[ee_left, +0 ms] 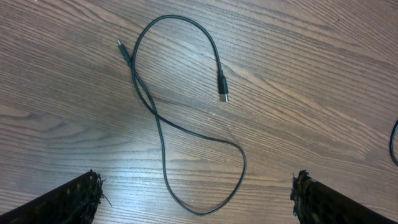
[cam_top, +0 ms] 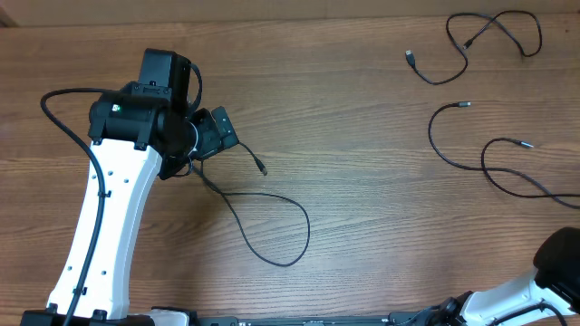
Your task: Untangle cables
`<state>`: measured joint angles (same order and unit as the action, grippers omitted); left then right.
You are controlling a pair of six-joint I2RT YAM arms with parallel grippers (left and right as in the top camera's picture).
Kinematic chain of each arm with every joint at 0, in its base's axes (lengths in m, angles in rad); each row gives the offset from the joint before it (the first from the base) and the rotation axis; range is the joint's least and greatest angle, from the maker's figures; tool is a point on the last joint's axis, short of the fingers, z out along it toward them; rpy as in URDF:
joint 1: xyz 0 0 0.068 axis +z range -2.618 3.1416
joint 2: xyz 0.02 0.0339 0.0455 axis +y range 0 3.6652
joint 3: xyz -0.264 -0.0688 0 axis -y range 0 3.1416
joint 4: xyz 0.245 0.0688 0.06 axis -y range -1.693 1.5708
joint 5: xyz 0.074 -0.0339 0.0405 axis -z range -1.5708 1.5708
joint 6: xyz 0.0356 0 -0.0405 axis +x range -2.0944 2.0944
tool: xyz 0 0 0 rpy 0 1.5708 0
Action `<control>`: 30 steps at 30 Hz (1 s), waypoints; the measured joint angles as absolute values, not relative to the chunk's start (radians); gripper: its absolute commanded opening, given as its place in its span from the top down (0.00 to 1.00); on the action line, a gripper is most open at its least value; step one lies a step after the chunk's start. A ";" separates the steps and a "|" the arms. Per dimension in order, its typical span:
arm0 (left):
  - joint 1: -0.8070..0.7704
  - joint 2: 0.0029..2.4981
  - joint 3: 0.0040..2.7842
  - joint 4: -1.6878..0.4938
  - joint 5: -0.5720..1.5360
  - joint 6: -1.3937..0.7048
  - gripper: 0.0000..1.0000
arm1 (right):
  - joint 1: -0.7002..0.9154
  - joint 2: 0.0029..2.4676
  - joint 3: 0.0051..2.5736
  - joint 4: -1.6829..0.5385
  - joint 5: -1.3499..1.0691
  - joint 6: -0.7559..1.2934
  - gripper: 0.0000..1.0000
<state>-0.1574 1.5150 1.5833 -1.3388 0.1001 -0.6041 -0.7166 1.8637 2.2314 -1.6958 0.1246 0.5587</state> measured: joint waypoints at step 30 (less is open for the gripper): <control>-0.157 1.515 1.583 -1.339 0.100 -0.604 0.00 | -0.861 1.875 1.700 -1.335 0.144 0.684 0.86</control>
<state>-0.1574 1.5150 1.5833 -1.3388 0.1001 -0.6041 -0.8612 1.8751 1.7004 -1.3346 0.1436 0.6842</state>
